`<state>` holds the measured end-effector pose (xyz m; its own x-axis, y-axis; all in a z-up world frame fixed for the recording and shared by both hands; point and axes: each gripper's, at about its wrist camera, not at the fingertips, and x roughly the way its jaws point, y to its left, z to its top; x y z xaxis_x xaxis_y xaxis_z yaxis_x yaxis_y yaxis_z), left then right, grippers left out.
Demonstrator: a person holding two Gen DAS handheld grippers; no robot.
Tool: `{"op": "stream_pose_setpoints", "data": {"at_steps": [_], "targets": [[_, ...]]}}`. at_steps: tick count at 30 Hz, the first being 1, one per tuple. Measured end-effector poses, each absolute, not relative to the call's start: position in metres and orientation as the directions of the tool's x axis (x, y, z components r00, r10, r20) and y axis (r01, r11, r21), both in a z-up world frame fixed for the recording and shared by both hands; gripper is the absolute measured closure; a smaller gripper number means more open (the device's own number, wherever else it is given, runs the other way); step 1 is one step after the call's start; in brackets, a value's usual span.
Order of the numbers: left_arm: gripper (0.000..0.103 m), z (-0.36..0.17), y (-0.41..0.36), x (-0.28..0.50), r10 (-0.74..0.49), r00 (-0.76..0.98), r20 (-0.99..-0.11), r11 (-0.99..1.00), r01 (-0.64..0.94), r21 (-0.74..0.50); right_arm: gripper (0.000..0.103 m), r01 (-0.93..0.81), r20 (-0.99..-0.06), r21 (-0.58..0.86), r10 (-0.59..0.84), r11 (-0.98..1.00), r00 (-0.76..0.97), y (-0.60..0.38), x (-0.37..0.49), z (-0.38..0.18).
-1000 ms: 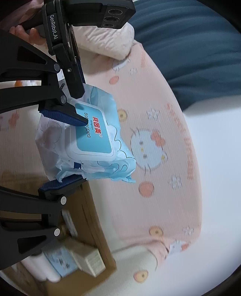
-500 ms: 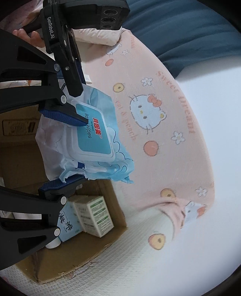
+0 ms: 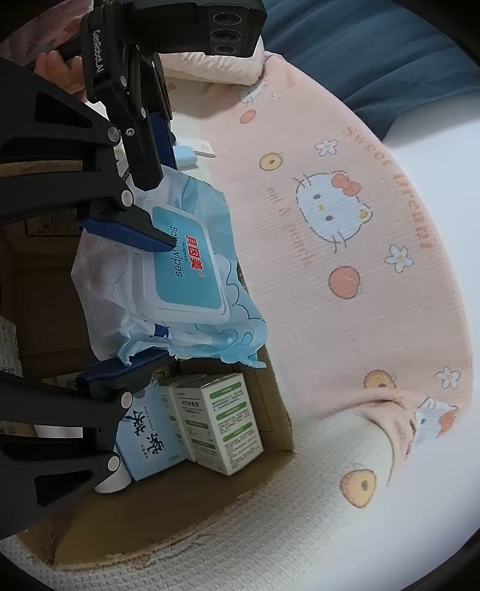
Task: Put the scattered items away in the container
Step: 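Lift the wipes pack and carry it toward the cardboard box, then lower the wipes pack into the box and open the right gripper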
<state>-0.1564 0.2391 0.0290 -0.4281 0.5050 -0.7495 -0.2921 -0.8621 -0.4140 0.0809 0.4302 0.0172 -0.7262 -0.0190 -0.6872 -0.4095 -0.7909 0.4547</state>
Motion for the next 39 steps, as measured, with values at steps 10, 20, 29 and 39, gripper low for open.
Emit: {"op": "stream_pose_setpoints", "data": {"at_steps": [10, 20, 29, 39], "targets": [[0.057, 0.021, 0.240, -0.168, 0.487, -0.403, -0.775, -0.872, -0.281, -0.402, 0.052, -0.395, -0.710, 0.475, -0.077, -0.786, -0.700, 0.436, 0.065, 0.007], [0.057, 0.014, 0.248, -0.173, 0.446, -0.363, -0.818, -0.890, -0.281, -0.360, 0.048, -0.391, -0.811, 0.437, -0.167, -0.810, -0.561, 0.430, 0.046, -0.020], [0.055, 0.019, 0.256, -0.167, 0.426, -0.353, -0.833, -0.890, -0.329, -0.316, 0.047, -0.419, -0.869, 0.369, -0.148, -0.829, -0.472, 0.424, 0.047, -0.017], [0.061, 0.023, 0.247, -0.160, 0.470, -0.373, -0.800, -0.869, -0.358, -0.343, 0.076, -0.399, -0.939, 0.308, -0.207, -0.863, -0.275, 0.401, 0.033, -0.026]]}}
